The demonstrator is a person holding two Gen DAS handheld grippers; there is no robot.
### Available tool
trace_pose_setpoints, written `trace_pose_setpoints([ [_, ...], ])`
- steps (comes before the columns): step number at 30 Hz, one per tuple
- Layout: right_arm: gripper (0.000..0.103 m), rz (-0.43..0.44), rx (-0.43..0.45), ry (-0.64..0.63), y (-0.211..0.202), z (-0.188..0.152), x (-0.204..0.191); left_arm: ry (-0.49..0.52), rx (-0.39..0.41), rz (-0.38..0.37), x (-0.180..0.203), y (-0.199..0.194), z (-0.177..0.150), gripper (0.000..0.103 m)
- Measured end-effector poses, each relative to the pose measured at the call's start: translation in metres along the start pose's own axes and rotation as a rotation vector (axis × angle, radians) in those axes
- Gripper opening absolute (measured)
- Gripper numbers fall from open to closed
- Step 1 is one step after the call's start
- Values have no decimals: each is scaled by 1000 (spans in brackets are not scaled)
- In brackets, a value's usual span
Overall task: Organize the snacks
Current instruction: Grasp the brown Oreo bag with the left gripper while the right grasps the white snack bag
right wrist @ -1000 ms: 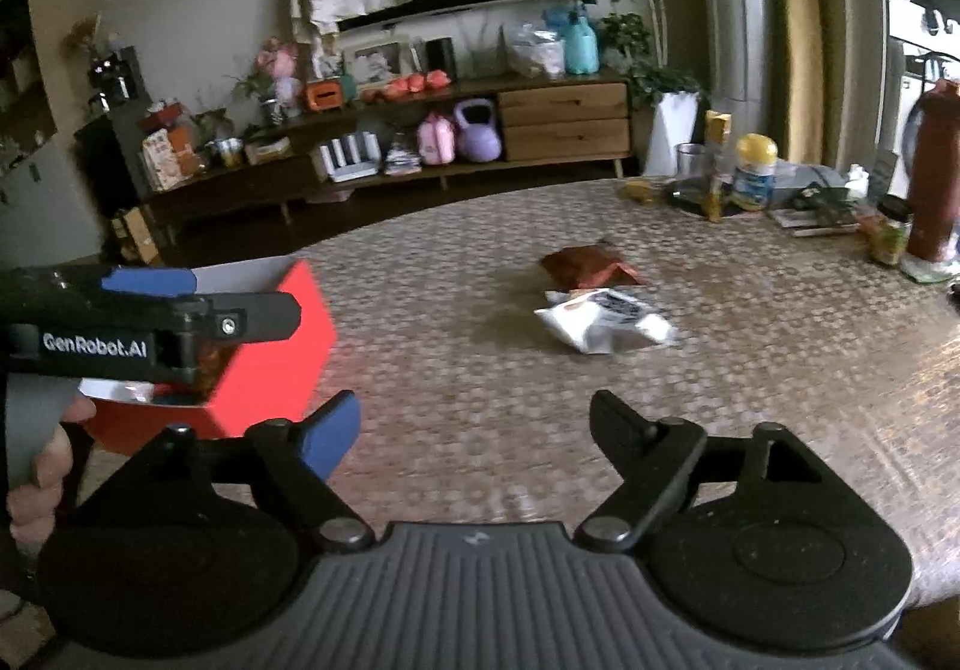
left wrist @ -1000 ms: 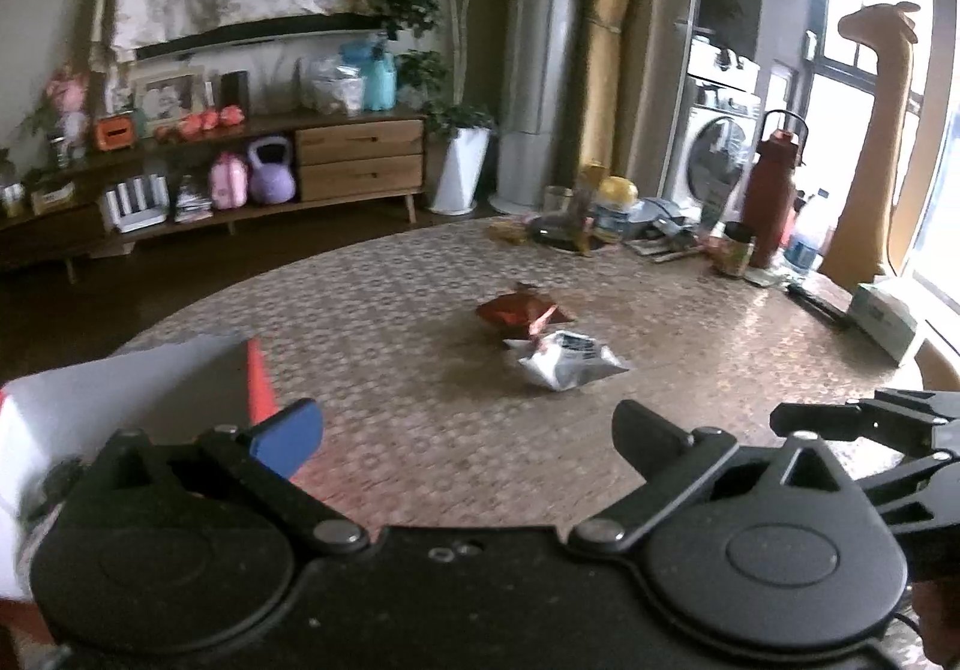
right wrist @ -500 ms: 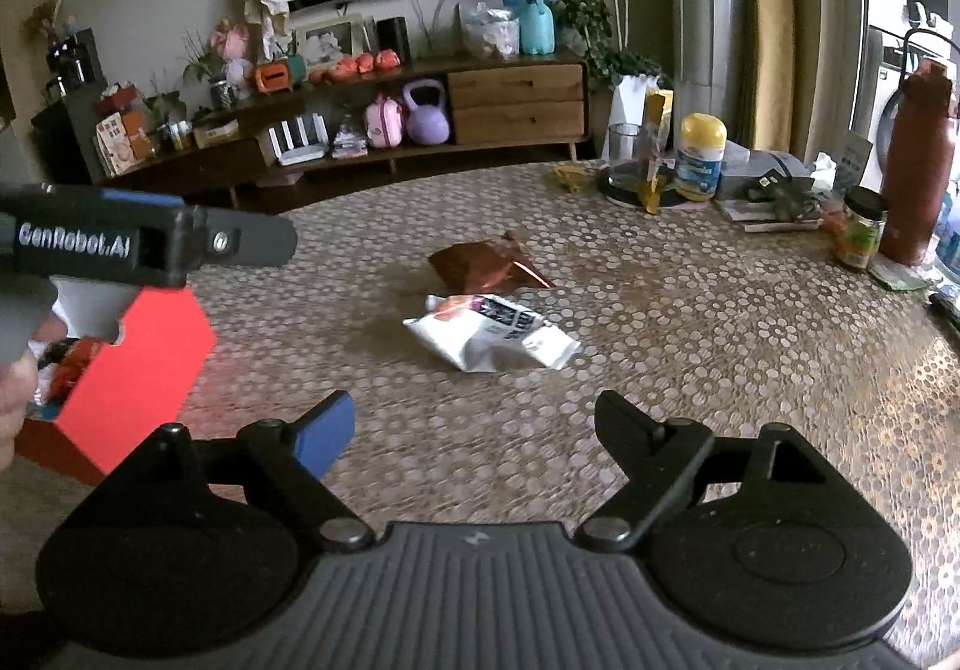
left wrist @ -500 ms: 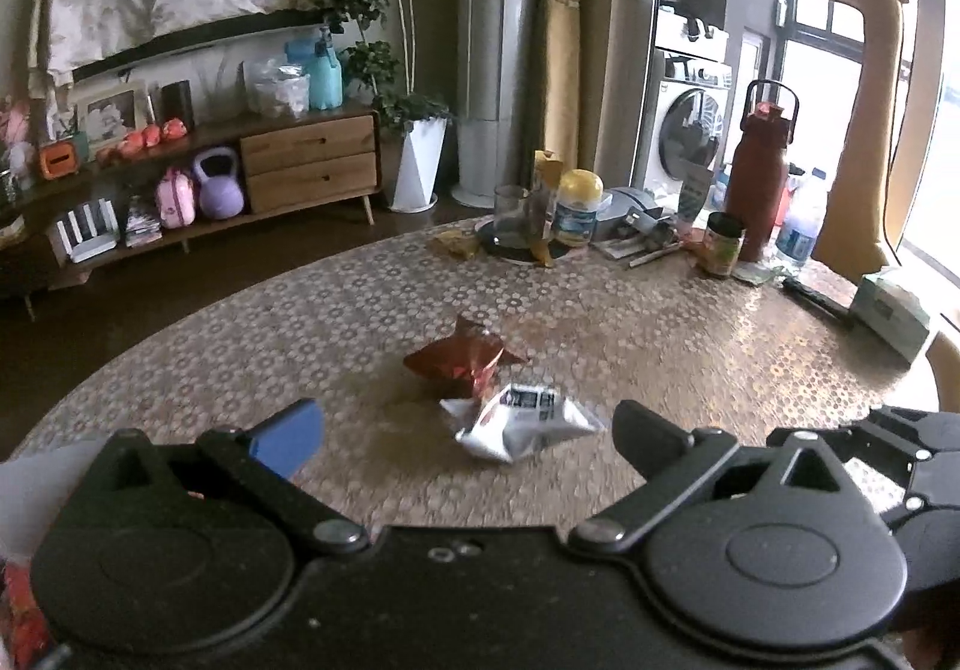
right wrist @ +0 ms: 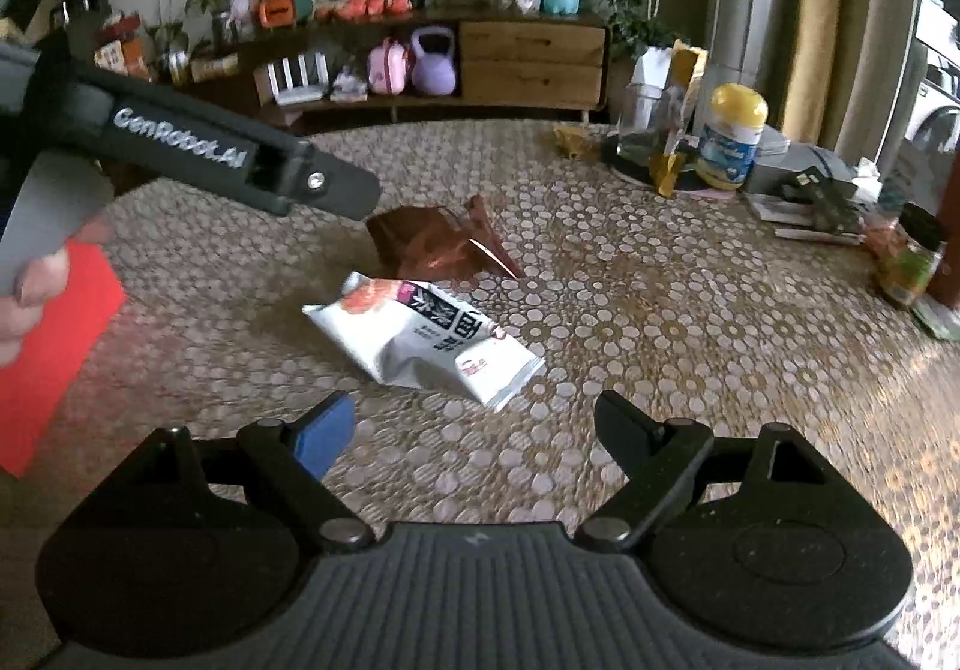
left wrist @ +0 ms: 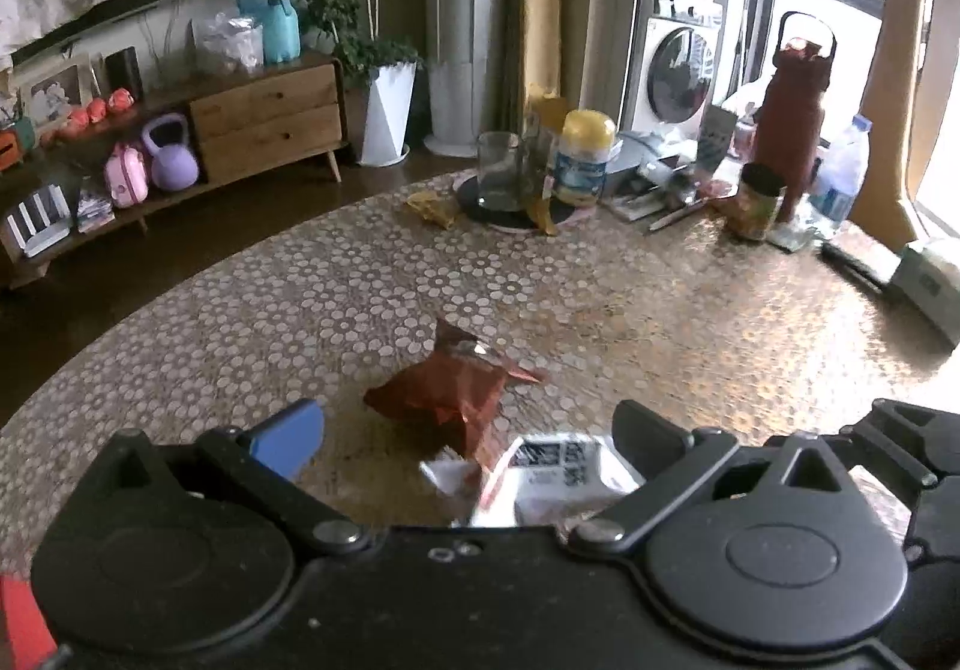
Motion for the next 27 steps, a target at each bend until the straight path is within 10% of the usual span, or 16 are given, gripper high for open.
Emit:
trace_pose_setpoints([
  [27, 88, 156, -26, -435, 98, 11, -45, 72, -127, 4, -4, 128, -4, 96],
])
Point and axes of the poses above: each gripper's, at about its wrist camera, not at the fingertips, and y roughly the way its jaws point, x to its right, z to its top, the point moved 10 cm from there along y, roughly the way its jaws point, and after that the axes turned 6 degrees about -y, right-handed, at the moved point
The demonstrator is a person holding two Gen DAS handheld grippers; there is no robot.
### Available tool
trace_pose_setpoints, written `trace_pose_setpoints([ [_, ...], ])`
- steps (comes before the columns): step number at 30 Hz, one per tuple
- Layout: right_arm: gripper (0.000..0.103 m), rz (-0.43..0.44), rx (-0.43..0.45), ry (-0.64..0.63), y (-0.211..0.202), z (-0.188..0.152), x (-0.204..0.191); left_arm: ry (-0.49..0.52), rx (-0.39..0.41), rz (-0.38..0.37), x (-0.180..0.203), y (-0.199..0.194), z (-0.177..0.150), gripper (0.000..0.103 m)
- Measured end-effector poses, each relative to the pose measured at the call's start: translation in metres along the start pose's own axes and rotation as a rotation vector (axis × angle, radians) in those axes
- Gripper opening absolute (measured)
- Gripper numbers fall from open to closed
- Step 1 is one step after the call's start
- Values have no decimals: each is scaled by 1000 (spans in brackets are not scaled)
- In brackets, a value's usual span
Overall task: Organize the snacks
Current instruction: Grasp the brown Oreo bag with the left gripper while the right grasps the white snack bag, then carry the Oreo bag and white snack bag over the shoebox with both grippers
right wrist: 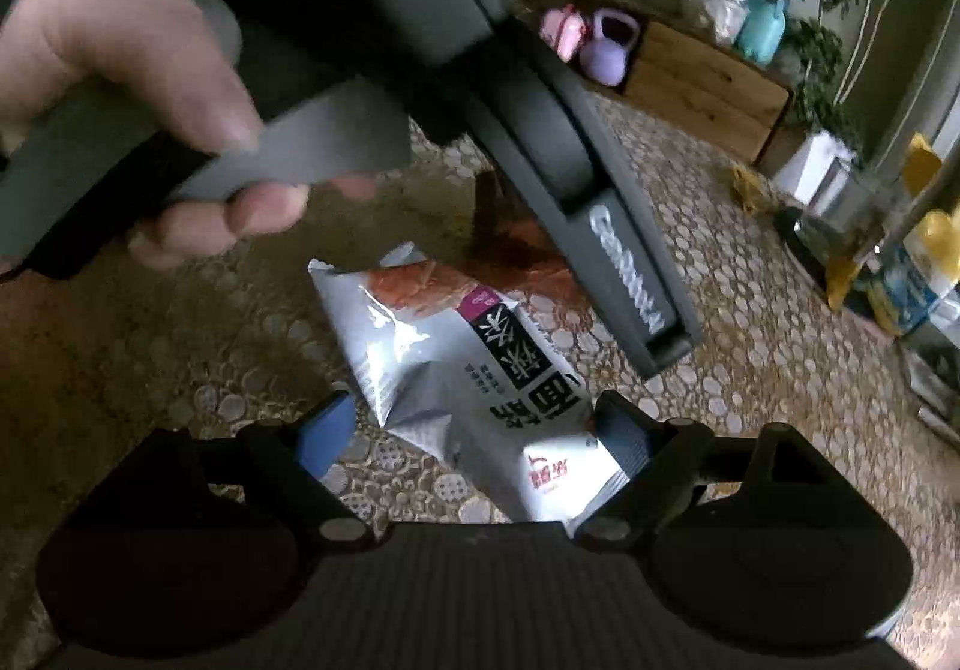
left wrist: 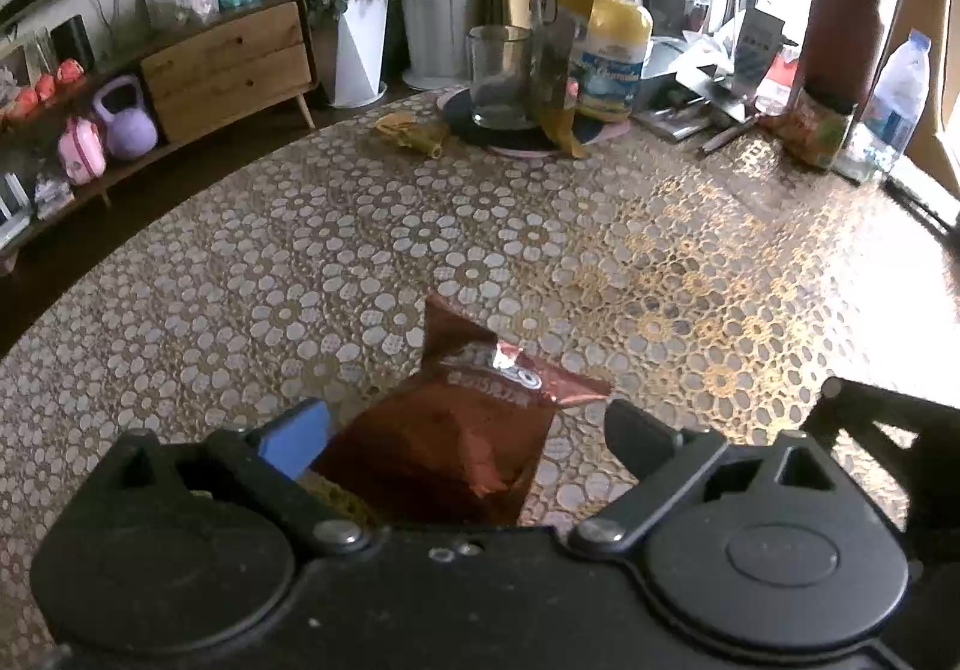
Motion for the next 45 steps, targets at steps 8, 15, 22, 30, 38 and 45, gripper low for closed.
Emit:
trace_pose_setpoints([
  [8, 80, -27, 18, 41, -2, -2, 1, -17, -8, 3, -10, 5, -5, 59],
  [15, 71, -43, 17, 58, -13, -7, -5, -35, -3, 22, -15, -5, -6, 51],
  [22, 70, -71, 24, 104, -36, -8, -17, -59, 11, 30, -22, -31, -10, 47],
  [30, 70, -77, 37, 127, -72, -2, -39, -79, 35, 51, -30, -83, -16, 45],
  [38, 70, -114, 48, 158, -117, 5, -60, -79, 53, 87, -32, -146, -34, 45],
  [45, 70, -148, 72, 201, -157, 16, -77, -92, 81, 103, -38, -203, -52, 45],
])
Point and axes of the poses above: each gripper's, at about its wrist camera, not at the fingertips, and y roughly the way its jaws point, x to its right, z to its top, the point moved 10 cm from there along y, roughly the way its jaws point, and after that the axes turned 6 degrees about -y, right-handed, at the moved point
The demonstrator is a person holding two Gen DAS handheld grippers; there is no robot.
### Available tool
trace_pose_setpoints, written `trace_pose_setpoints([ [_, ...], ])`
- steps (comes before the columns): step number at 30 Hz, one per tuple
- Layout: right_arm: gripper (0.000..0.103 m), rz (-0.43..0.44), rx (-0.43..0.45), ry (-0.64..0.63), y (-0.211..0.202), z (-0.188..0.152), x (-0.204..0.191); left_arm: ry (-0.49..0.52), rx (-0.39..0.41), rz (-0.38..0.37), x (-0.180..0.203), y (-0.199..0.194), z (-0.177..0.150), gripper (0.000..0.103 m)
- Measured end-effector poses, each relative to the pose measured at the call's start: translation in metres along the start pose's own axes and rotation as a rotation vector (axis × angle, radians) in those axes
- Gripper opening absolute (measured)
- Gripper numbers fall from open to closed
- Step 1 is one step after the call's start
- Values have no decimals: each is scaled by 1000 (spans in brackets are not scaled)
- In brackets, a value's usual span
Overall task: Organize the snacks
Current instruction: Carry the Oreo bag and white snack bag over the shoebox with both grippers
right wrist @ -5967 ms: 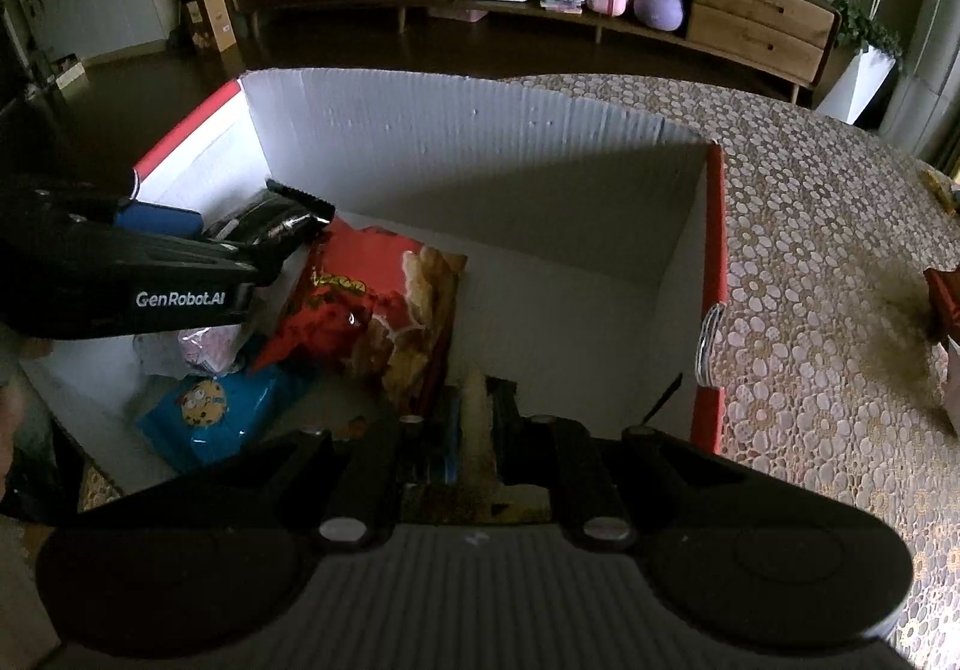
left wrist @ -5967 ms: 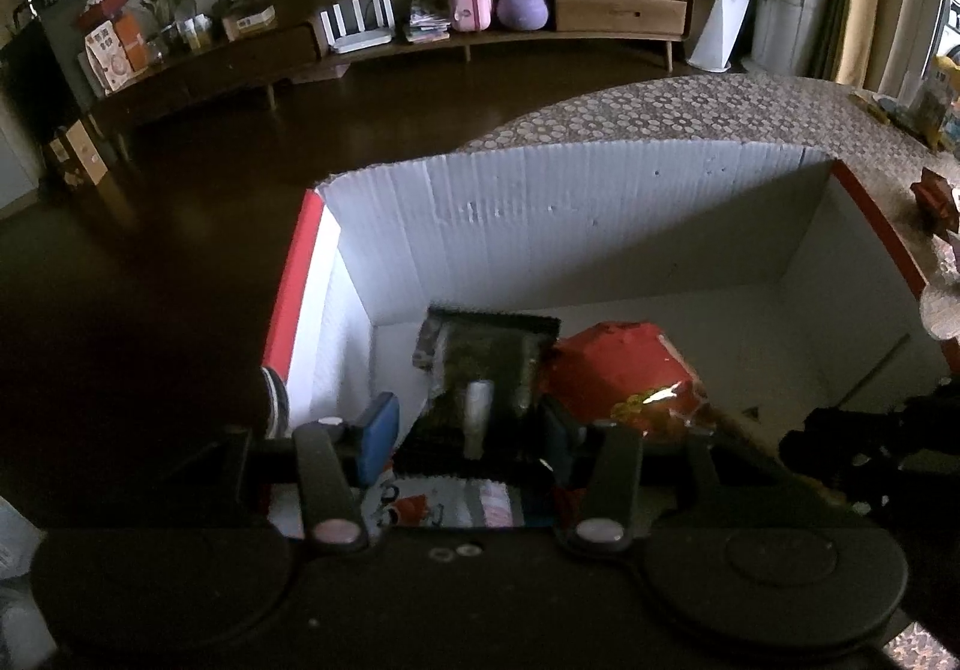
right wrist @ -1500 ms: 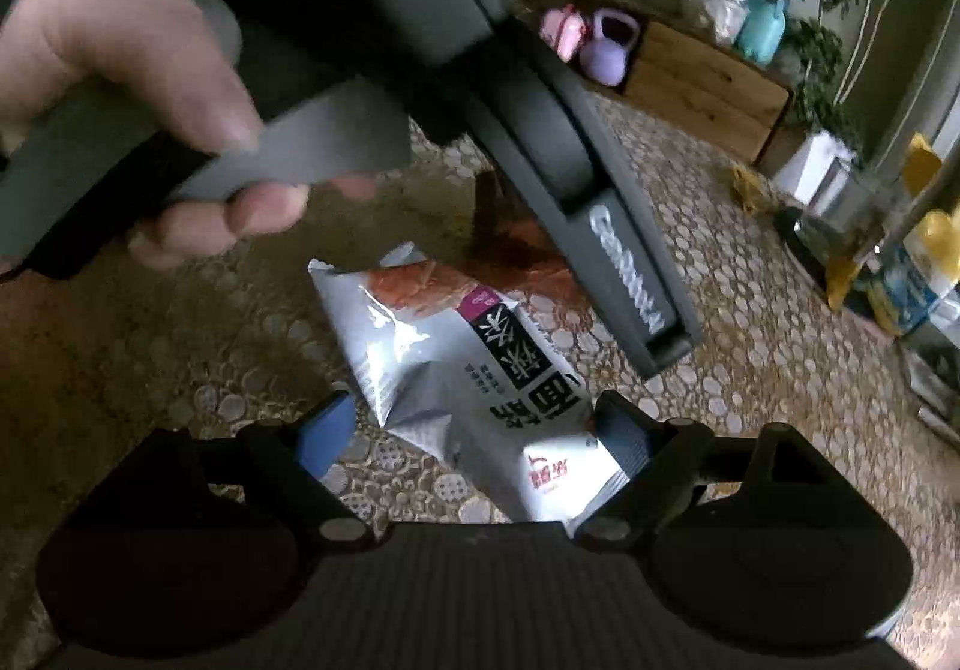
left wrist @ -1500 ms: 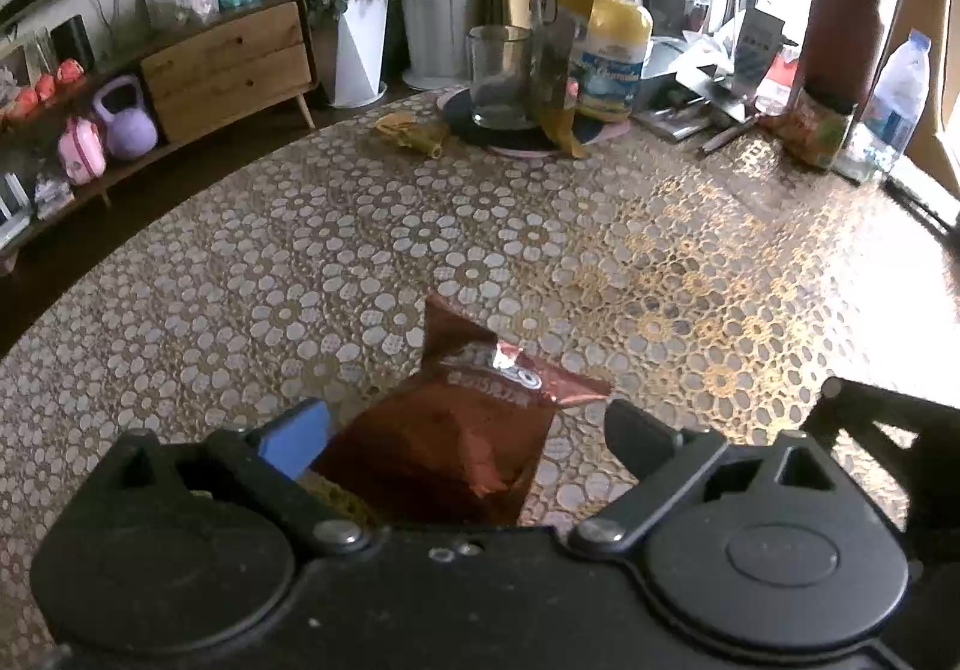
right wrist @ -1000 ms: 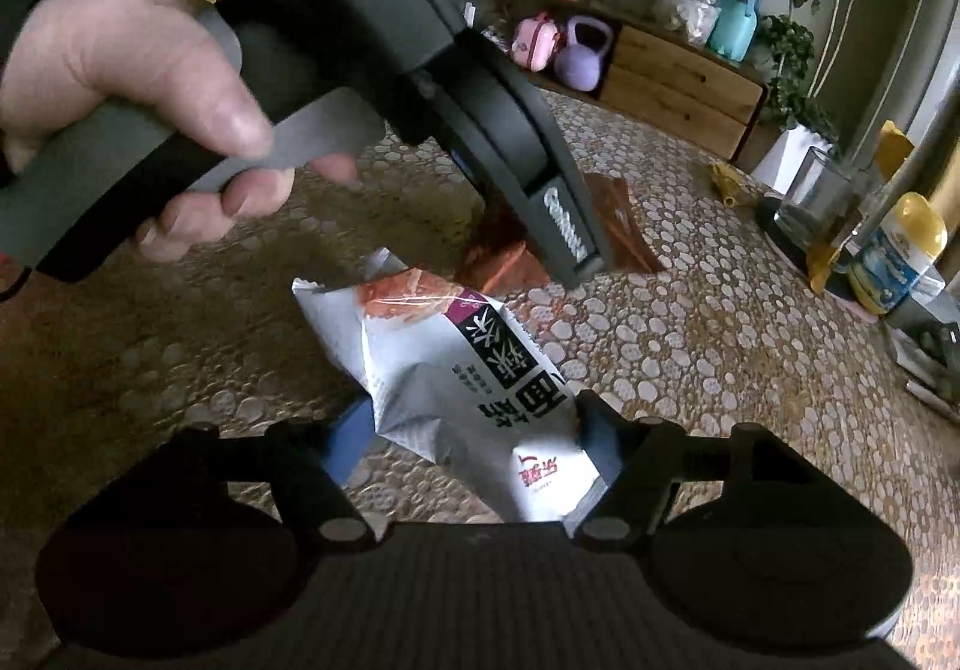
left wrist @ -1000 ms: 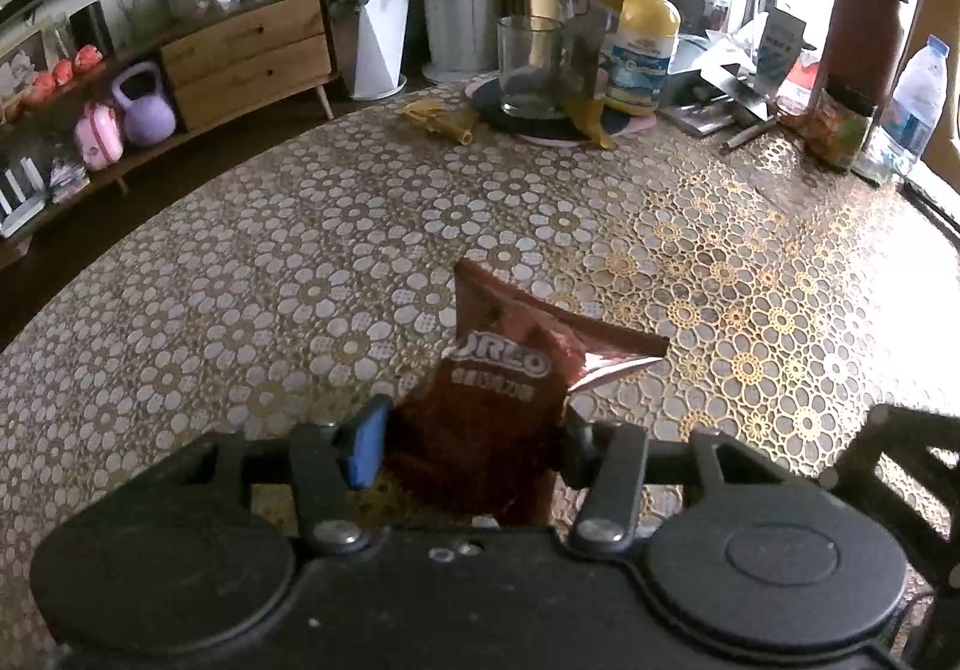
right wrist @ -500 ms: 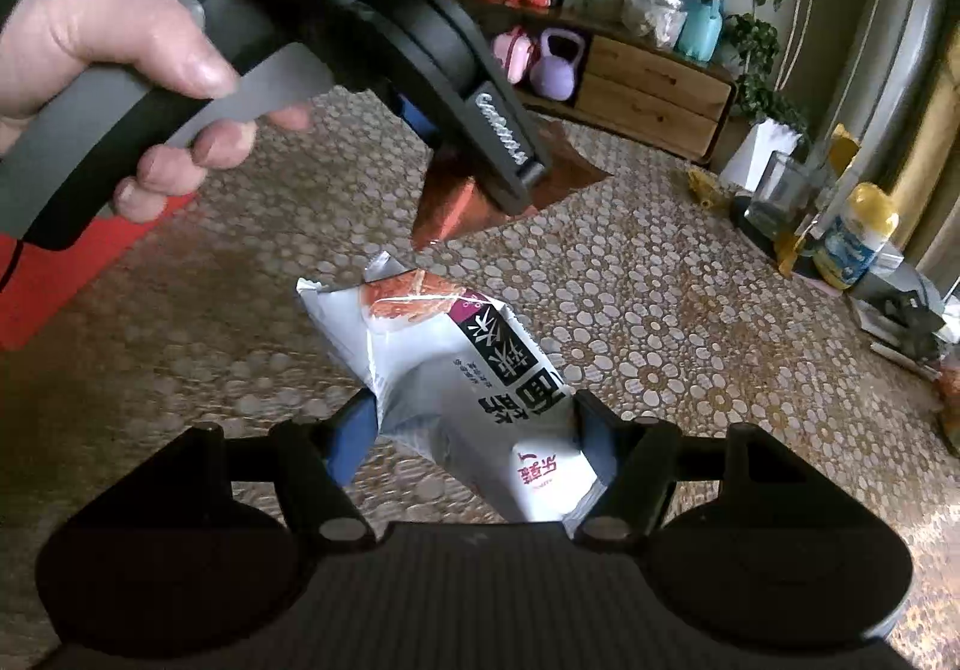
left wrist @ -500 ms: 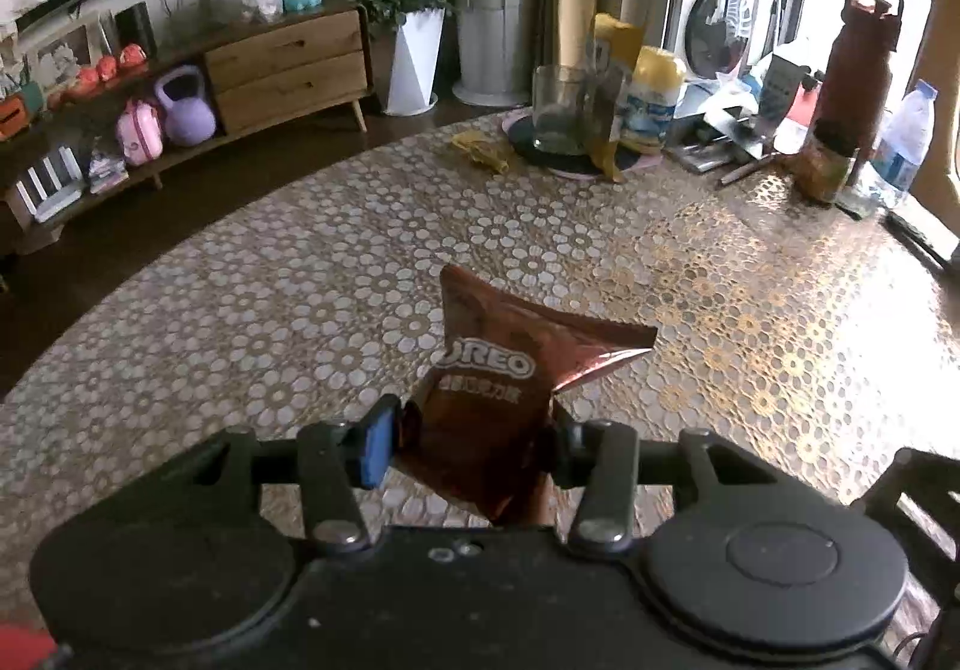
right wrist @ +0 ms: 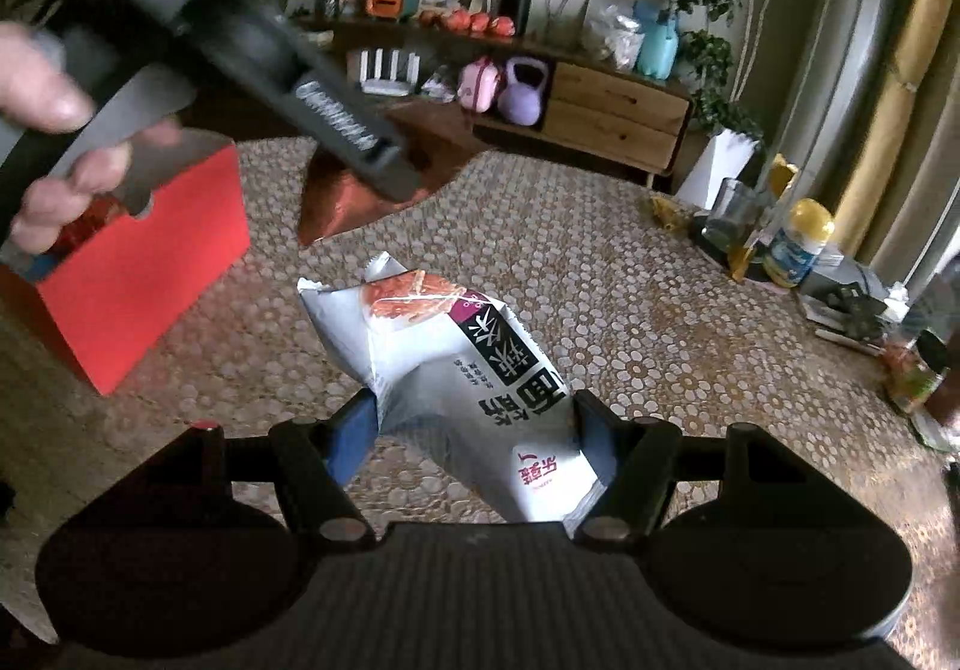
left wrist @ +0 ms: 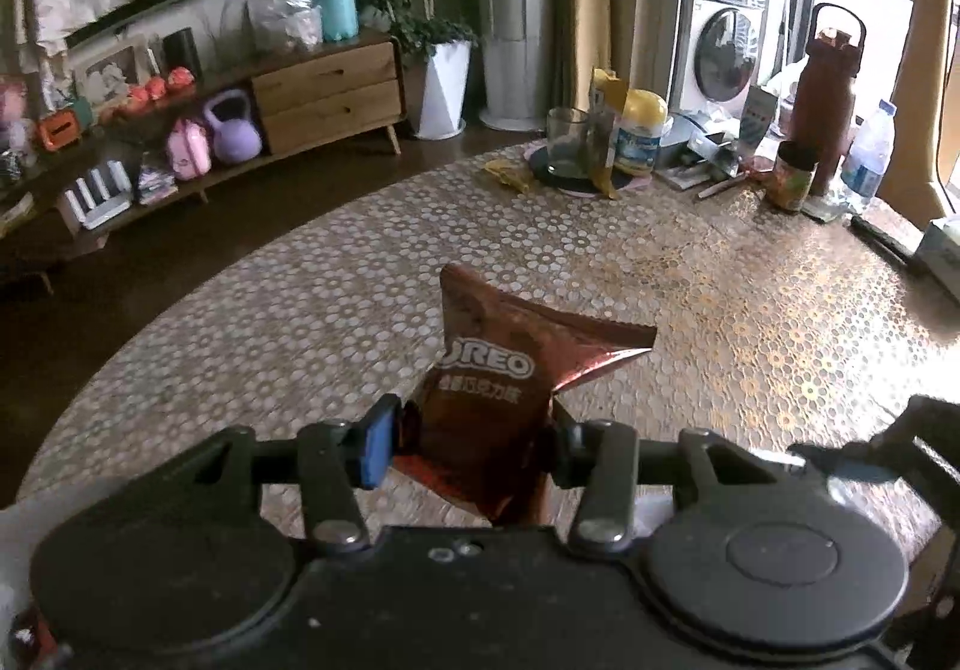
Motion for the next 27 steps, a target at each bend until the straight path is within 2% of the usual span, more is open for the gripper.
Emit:
trace_pose_setpoints([
  [12, 70, 19, 56, 59, -56, 27, -51, -29, 38, -1, -33, -87, -40, 45],
  [20, 70, 54, 61, 113, -70, 51, -97, -105, 72, 62, -80, -133, -65, 45],
  [27, 70, 84, 41, 185, -66, 74, -135, -185, 89, 125, -131, -156, -85, 45],
])
Point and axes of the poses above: each gripper's, at about its wrist camera, not at the fingertips, and y roughly the way its jaws point, x to its right, z to its top, the point moved 10 cm from there along y, roughly the way its jaws point, and after that the axes turned 6 degrees about -y, right-handed, at the moved point
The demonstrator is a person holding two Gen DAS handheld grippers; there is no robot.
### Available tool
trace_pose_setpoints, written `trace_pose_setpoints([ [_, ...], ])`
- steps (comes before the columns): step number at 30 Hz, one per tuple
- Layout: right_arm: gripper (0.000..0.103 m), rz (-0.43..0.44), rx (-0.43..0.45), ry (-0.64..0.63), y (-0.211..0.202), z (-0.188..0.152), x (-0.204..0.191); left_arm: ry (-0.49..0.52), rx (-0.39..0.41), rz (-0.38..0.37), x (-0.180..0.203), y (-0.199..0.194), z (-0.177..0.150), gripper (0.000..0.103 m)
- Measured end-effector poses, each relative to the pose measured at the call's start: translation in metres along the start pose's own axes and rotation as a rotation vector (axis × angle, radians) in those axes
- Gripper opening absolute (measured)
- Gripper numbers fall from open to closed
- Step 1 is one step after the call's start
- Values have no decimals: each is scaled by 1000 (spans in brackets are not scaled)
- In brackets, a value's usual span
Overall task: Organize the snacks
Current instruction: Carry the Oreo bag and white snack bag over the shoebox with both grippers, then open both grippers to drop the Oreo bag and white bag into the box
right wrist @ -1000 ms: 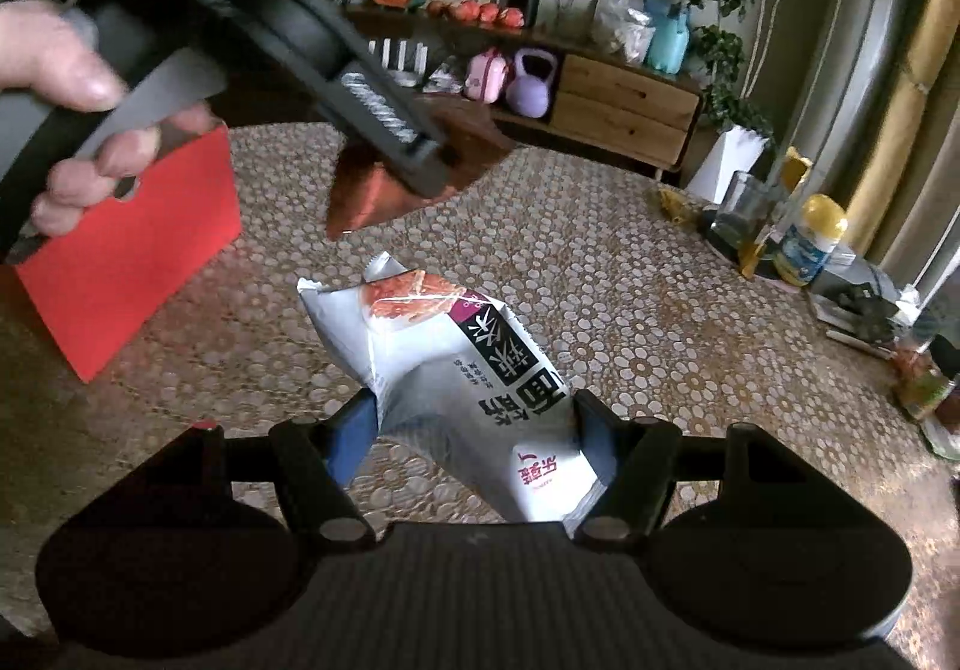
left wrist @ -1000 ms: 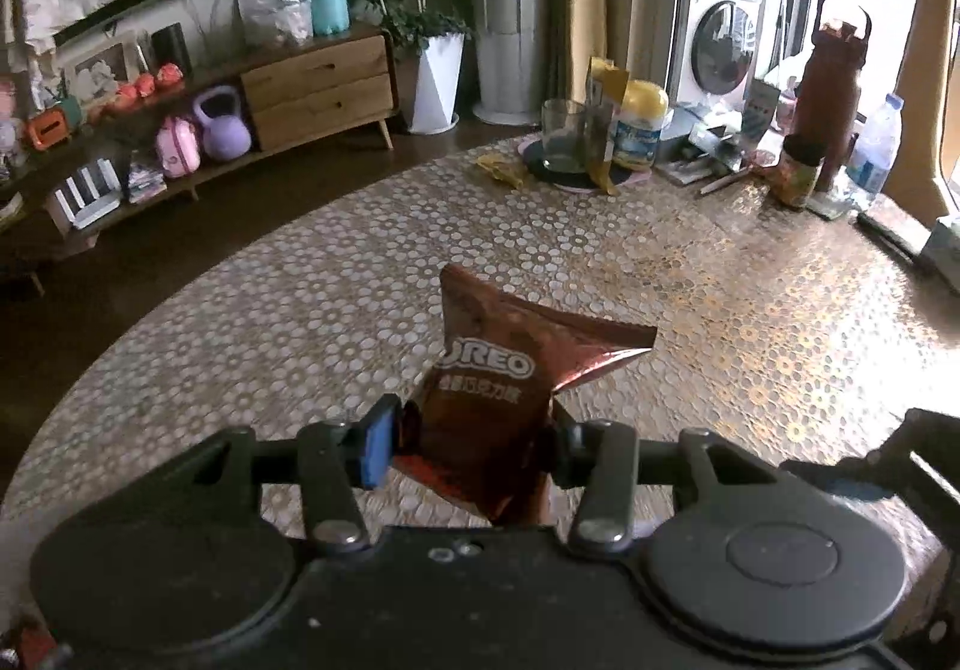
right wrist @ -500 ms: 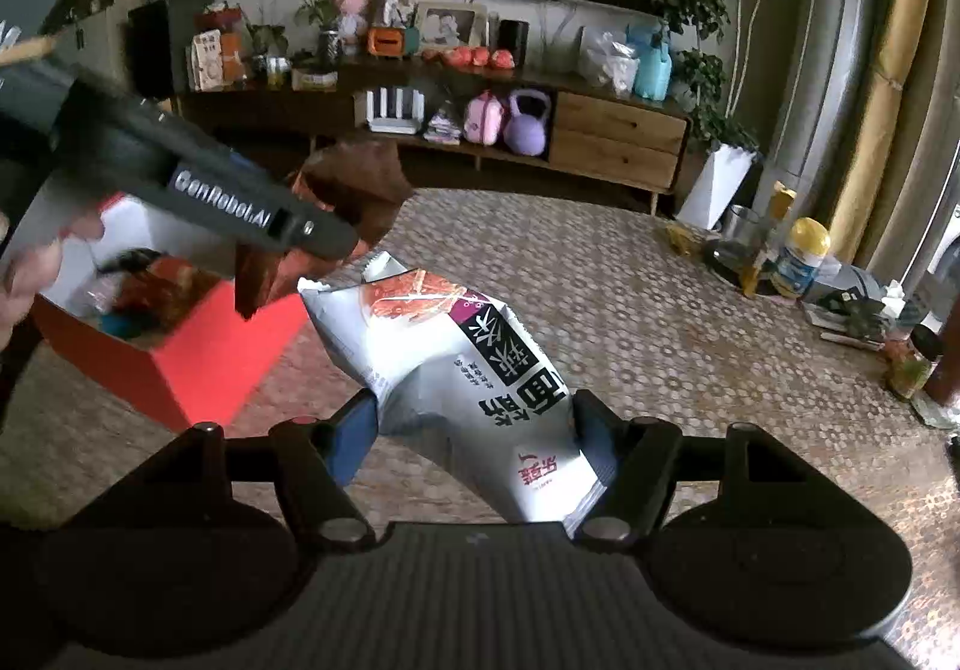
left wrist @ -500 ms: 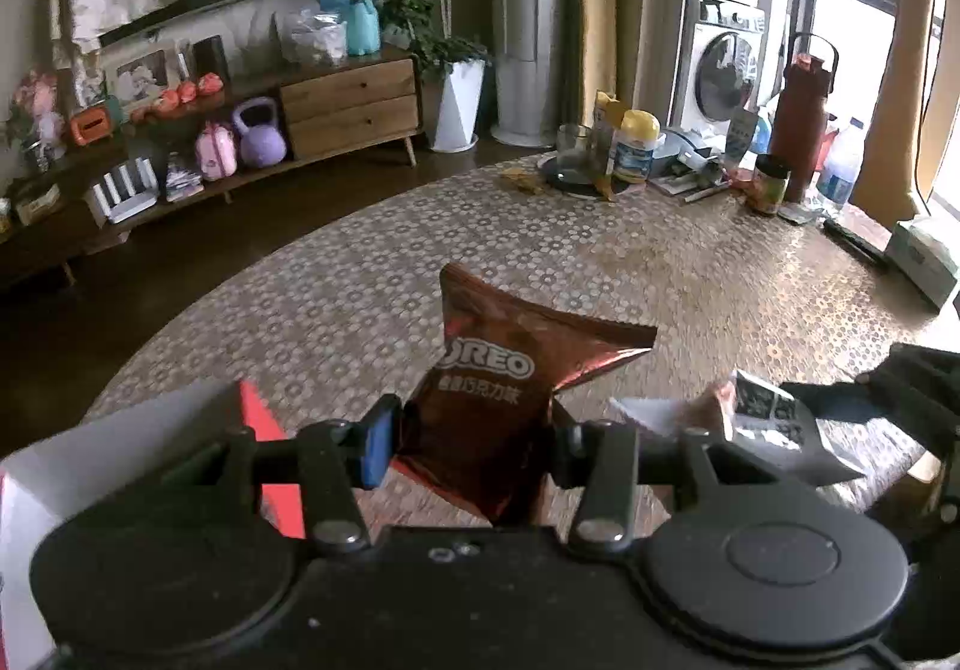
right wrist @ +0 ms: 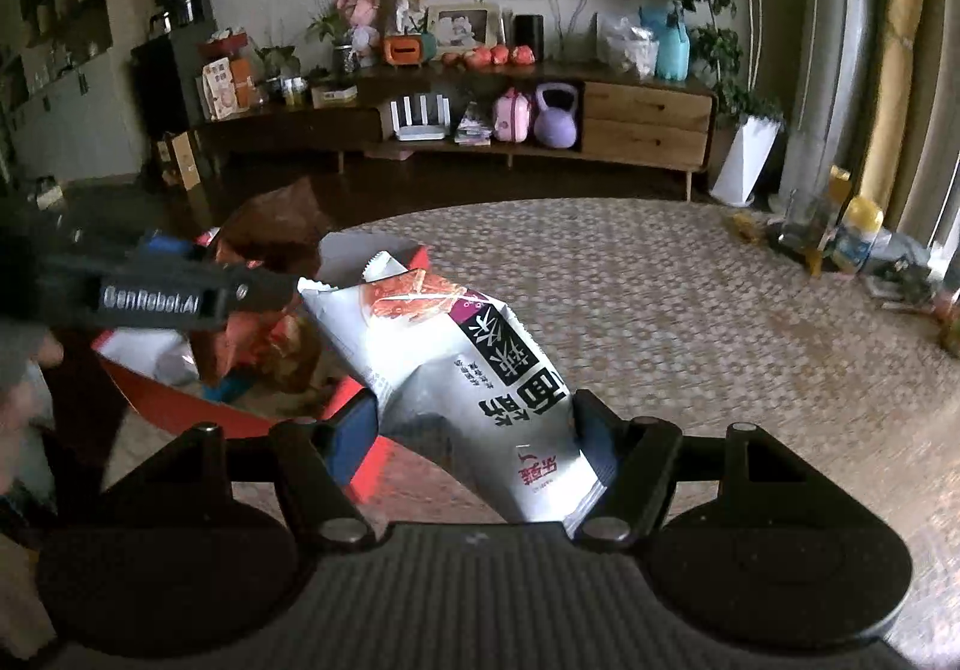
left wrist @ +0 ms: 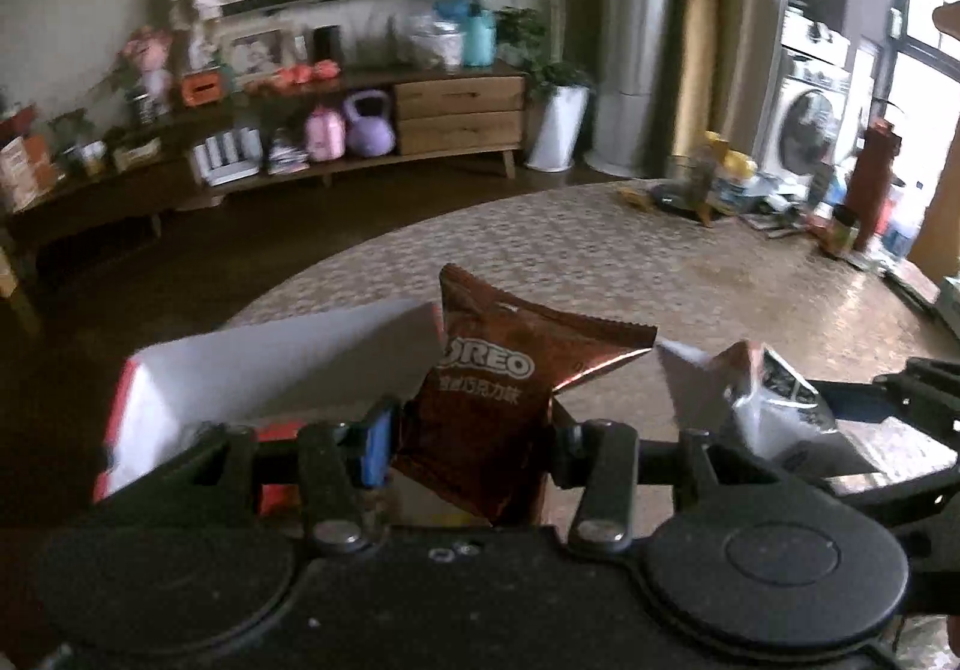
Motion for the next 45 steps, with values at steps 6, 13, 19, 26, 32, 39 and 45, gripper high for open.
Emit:
trace_pose_setpoints([
  [6, 70, 43, -17, 54, 14, 16, -39, -47, 5, 46, -43, -8, -2, 45],
  [13, 70, 60, -34, 62, 37, 31, -76, -92, 18, 89, -88, -14, -3, 46],
  [19, 70, 69, -56, 89, 60, 39, -96, -131, 5, 126, -122, -3, -8, 46],
  [26, 70, 63, -91, 74, 96, 41, -113, -143, -16, 165, -150, 16, -14, 46],
  [32, 70, 70, -128, 33, 123, 35, -127, -154, -65, 185, -172, 36, -28, 46],
  [39, 70, 77, -161, -44, 143, 25, -136, -148, -115, 190, -176, 56, -46, 46],
  [45, 71, 58, -196, -66, 152, 15, -134, -139, -142, 182, -174, 66, -57, 46],
])
Point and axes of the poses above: each gripper's, at about its wrist camera, not at the fingertips, and y roughly the way its jaws point, x to its right, z to its top, the point moved 10 cm from there along y, roughly the way its jaws point, and after that the axes turned 6 degrees about -y, right-handed, at the moved point
